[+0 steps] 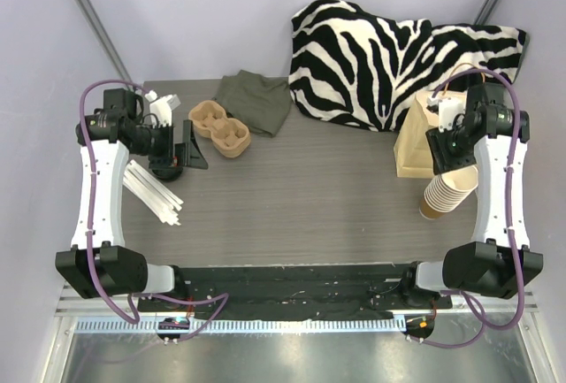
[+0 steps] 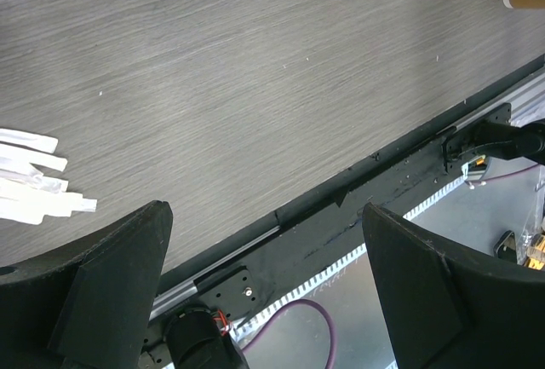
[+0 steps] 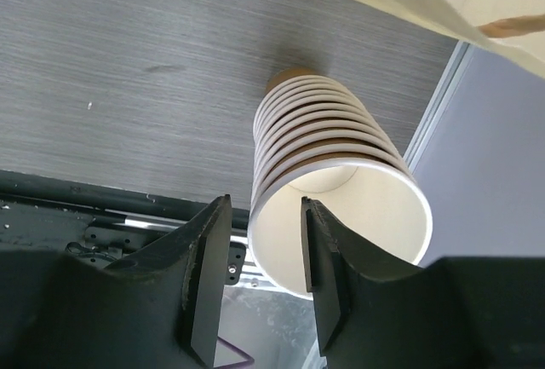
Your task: Pack the takeout coffee
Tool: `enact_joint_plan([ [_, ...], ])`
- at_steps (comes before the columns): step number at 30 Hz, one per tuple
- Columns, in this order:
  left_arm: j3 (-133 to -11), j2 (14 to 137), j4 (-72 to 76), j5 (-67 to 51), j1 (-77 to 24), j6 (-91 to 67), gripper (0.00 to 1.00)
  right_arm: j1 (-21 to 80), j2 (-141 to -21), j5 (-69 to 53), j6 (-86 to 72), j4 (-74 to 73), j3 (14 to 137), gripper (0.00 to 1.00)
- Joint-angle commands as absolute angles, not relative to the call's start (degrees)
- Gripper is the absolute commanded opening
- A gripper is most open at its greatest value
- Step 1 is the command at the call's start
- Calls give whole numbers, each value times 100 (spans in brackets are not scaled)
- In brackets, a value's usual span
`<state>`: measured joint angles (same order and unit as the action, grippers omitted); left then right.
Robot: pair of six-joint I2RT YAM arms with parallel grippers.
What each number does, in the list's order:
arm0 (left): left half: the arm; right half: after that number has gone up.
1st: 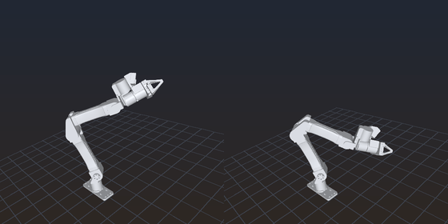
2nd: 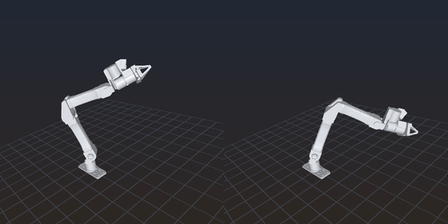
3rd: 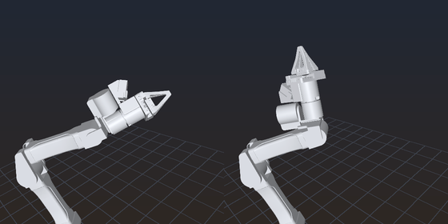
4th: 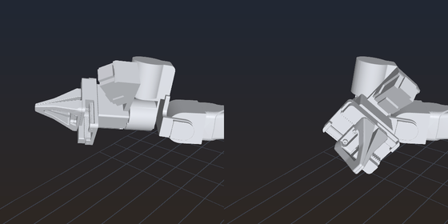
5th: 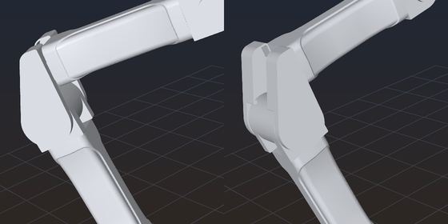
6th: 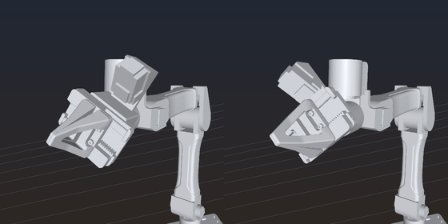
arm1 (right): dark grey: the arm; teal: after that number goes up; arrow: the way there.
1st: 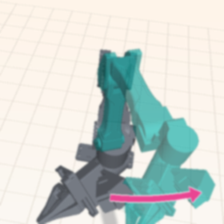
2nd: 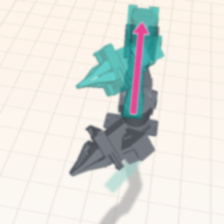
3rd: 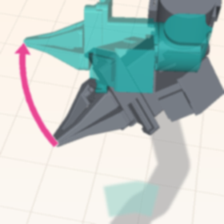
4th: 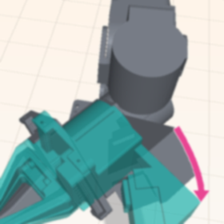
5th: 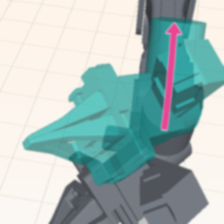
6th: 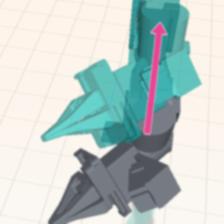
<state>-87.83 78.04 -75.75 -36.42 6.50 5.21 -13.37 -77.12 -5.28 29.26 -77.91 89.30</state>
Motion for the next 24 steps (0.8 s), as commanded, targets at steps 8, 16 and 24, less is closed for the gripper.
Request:
enact_joint_plan([
  [8, -8956, 7822, -7638, -3595, 598, 624, 100, -1354, -7506, -431, 3006, -8314, 8674, 22],
  [16, -8956, 7848, -7629, -3586, 571, 606, 100, -1354, -7488, -545, 2997, -8552, 8999, 8],
  [24, -8983, 7866, -7611, -3560, 545, 615, 100, -1362, -7471, -519, 2997, -8613, 9026, 1],
])
